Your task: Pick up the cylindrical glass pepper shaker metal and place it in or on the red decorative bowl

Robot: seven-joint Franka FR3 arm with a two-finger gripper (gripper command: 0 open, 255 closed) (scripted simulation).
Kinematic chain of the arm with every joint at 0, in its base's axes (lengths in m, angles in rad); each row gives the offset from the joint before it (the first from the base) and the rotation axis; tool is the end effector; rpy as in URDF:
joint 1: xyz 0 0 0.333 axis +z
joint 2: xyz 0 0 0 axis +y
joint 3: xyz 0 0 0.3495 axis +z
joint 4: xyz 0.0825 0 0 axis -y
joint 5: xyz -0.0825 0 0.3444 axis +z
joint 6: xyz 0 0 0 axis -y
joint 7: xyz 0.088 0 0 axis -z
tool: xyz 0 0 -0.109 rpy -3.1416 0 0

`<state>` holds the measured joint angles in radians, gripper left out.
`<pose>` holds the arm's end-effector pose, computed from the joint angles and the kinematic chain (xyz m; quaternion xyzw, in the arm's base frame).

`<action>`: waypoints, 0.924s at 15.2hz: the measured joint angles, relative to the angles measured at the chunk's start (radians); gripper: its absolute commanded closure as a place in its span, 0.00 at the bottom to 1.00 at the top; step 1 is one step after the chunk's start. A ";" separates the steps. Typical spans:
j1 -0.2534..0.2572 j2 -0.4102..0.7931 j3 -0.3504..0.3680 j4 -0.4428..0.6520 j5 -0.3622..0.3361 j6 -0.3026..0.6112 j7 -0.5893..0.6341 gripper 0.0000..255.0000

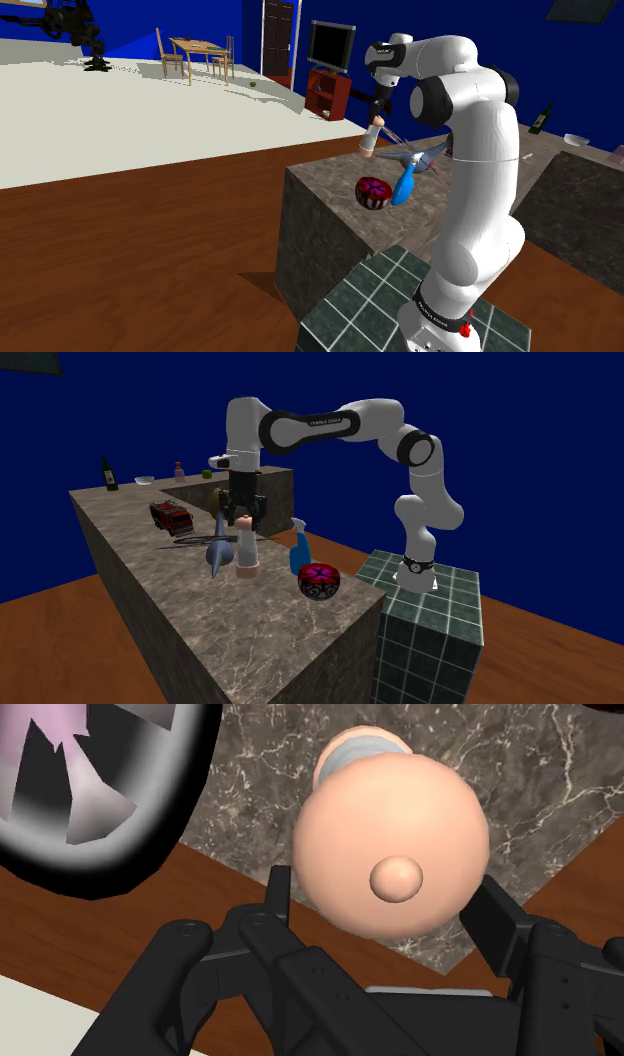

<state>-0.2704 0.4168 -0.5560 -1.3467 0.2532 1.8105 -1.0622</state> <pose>0.5107 -0.4113 0.5597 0.9913 0.1192 0.0459 0.0328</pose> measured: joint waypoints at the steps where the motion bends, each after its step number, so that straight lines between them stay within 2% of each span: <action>1: -0.003 0.003 0.000 0.020 0.001 -0.017 0.001 1.00; 7: -0.023 0.019 -0.001 0.122 0.007 -0.103 0.006 1.00; 14: 0.115 -0.267 -0.018 -0.171 -0.145 -0.056 0.092 1.00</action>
<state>-0.1551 0.1500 -0.5741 -1.5177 0.1078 1.7543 -0.9706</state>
